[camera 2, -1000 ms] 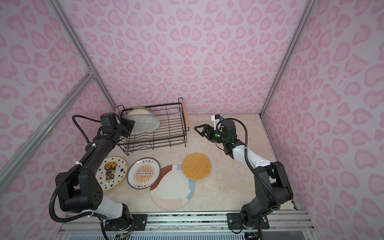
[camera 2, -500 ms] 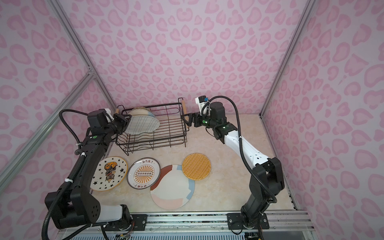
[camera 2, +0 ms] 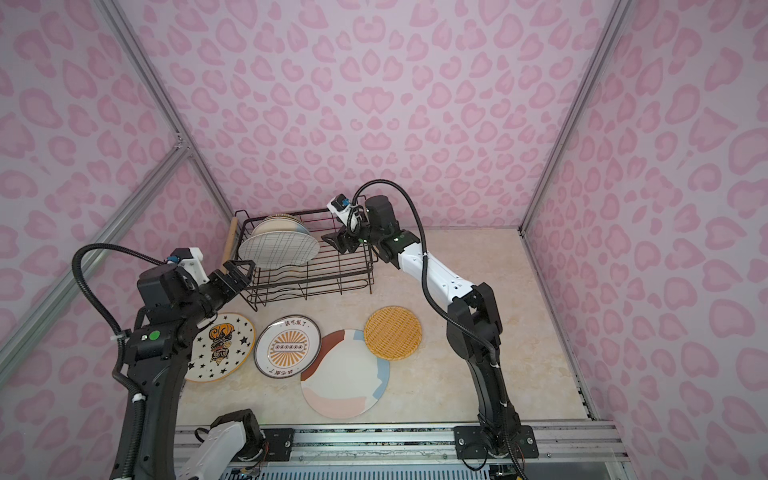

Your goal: Load the plates into the dish rack

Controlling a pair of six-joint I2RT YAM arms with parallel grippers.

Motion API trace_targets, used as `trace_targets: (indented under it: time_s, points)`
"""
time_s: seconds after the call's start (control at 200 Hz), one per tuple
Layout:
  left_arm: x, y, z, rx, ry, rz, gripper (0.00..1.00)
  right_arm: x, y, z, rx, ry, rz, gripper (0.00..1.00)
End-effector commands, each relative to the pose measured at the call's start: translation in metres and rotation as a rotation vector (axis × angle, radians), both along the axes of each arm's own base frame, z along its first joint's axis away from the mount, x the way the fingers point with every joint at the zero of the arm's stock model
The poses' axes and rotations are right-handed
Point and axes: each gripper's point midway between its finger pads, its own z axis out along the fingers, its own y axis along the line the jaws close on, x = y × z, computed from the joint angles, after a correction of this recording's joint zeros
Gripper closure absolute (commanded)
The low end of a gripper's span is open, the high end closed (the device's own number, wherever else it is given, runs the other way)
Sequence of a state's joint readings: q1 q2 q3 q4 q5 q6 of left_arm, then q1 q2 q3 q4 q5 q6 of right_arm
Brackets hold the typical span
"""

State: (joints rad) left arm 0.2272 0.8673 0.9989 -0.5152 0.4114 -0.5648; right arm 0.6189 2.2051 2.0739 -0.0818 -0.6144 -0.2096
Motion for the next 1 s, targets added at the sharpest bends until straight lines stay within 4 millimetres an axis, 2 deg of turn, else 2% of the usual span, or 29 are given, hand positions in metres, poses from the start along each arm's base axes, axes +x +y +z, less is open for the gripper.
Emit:
trace_targets:
  time_s: [0.0, 0.045, 0.13, 0.19, 0.34, 0.45, 0.525, 0.565, 0.58, 0.62, 0.77, 0.785, 0.805, 0.865, 0.995]
  points:
    - [-0.008, -0.007, -0.012, 0.014, 0.008, -0.043, 0.03, -0.001, 0.024, -0.029, -0.056, -0.034, 0.103, 0.29]
    - [-0.008, -0.002, -0.015, 0.034, 0.027, -0.021, 0.03, 0.001, 0.034, -0.04, -0.062, -0.028, 0.131, 0.3]
    - [-0.008, 0.039, -0.018, 0.094, 0.1, 0.213, 0.03, 0.008, 0.048, -0.056, -0.072, -0.027, 0.142, 0.32]
    - [-0.005, 0.062, -0.012, 0.123, 0.098, 0.338, 0.03, 0.01, 0.057, -0.061, -0.067, -0.032, 0.149, 0.33]
    - [0.028, 0.092, 0.01, 0.113, 0.05, 0.392, 0.03, 0.007, 0.07, -0.067, -0.051, -0.031, 0.171, 0.34]
    - [0.062, 0.114, 0.001, 0.041, 0.061, 0.365, 0.03, 0.005, 0.072, -0.069, -0.046, -0.021, 0.175, 0.36]
    - [0.081, 0.132, -0.014, 0.031, 0.085, 0.372, 0.01, 0.004, 0.072, -0.067, -0.042, -0.019, 0.179, 0.37]
    - [0.092, 0.135, -0.021, 0.021, 0.088, 0.355, 0.0, 0.003, 0.071, -0.067, -0.043, -0.019, 0.181, 0.37]
    - [0.091, 0.148, -0.023, 0.016, 0.09, 0.381, 0.0, 0.002, 0.071, -0.067, -0.043, -0.018, 0.181, 0.38]
    - [0.098, 0.158, -0.029, 0.012, 0.096, 0.388, 0.02, 0.003, 0.071, -0.066, -0.038, -0.017, 0.177, 0.38]
    - [0.13, 0.179, -0.037, 0.044, 0.107, 0.381, 0.09, -0.001, 0.069, -0.062, -0.018, -0.012, 0.183, 0.38]
    - [0.133, 0.179, -0.043, 0.042, 0.119, 0.374, 0.1, -0.001, 0.068, -0.062, -0.018, -0.013, 0.182, 0.38]
    - [0.14, 0.182, -0.034, 0.051, 0.095, 0.368, 0.11, -0.002, 0.068, -0.062, -0.02, -0.012, 0.182, 0.37]
    - [0.156, 0.188, -0.038, 0.038, 0.094, 0.357, 0.15, -0.002, 0.066, -0.063, -0.024, -0.005, 0.18, 0.38]
    - [0.187, 0.188, -0.05, 0.019, 0.098, 0.285, 0.22, -0.005, 0.059, -0.063, -0.03, 0.008, 0.178, 0.4]
